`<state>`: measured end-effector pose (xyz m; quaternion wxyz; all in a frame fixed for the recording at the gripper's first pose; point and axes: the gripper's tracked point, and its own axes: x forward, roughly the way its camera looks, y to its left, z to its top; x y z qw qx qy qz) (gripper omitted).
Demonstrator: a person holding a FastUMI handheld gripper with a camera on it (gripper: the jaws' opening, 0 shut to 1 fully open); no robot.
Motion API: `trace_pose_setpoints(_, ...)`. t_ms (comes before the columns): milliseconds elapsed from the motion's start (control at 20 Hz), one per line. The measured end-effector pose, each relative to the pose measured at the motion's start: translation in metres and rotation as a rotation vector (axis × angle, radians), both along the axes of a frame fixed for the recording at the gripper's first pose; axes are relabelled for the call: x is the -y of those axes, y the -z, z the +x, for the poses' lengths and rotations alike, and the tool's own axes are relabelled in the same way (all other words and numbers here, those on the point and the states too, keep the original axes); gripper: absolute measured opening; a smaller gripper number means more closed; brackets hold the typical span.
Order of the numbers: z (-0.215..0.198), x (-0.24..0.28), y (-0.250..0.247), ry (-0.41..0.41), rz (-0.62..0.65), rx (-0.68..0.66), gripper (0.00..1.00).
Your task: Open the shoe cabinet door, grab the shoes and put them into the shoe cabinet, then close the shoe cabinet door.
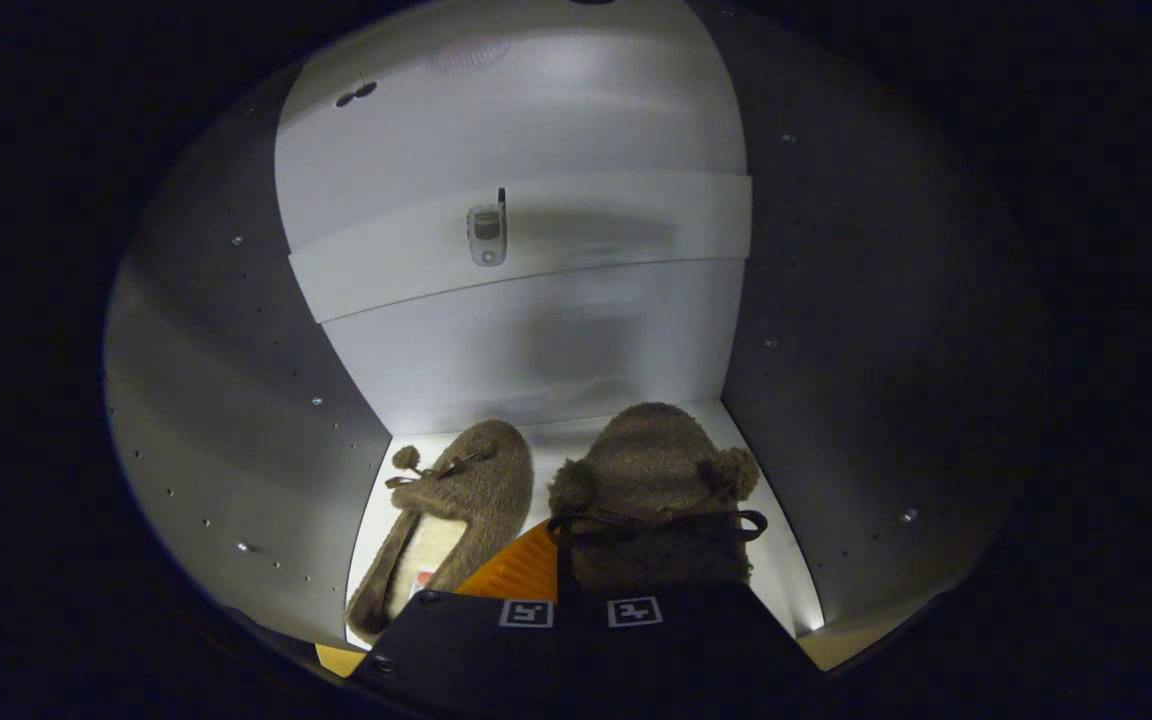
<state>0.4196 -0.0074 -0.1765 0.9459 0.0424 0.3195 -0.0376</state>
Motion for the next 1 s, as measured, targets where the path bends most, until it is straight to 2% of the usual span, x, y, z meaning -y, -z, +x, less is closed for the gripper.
trace_pose_setpoints(300, 0.019, 0.001, 0.043, -0.009, -0.029, -0.089, 0.05)
trace_pose_setpoints(600, 0.022, 0.004, 0.045, -0.006, -0.07, -0.078, 0.05)
trace_pose_setpoints(650, 0.017, 0.001, 0.046, -0.012, -0.066, -0.088, 0.08)
trace_pose_setpoints(750, 0.011, 0.002, 0.045, -0.001, -0.065, -0.092, 0.22)
trace_pose_setpoints(800, 0.007, 0.0, 0.044, 0.0, -0.052, -0.093, 0.23)
trace_pose_setpoints(900, -0.003, 0.0, 0.035, 0.012, -0.039, -0.078, 0.33)
trace_pose_setpoints(1000, -0.014, 0.003, 0.025, 0.021, -0.053, -0.054, 0.58)
